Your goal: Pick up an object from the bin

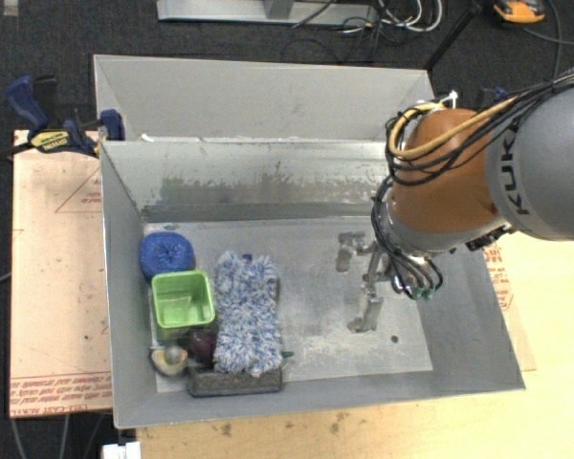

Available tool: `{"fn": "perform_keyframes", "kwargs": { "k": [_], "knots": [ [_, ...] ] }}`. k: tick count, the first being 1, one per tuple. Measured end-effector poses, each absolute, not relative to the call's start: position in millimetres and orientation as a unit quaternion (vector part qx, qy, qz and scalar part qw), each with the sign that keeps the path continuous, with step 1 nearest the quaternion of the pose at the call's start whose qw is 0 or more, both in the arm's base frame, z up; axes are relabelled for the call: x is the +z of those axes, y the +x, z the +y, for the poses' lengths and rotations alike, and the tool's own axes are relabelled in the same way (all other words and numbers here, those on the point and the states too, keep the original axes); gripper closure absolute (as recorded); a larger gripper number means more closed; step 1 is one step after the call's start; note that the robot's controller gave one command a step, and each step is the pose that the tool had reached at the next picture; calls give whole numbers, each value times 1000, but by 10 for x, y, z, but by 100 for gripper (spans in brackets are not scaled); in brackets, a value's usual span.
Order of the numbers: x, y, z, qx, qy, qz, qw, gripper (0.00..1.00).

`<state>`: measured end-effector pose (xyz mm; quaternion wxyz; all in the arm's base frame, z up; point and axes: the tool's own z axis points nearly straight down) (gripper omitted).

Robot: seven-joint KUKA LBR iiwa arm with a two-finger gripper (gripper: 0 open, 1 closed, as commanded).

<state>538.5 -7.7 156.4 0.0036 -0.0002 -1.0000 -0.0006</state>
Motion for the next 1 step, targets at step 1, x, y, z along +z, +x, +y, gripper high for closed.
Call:
{"fn": "perform_keyframes", "kwargs": {
  "k": [1],
  "knots": [
    [1608,5399,-78,0,0,-1000,0,0]
  ]
}}
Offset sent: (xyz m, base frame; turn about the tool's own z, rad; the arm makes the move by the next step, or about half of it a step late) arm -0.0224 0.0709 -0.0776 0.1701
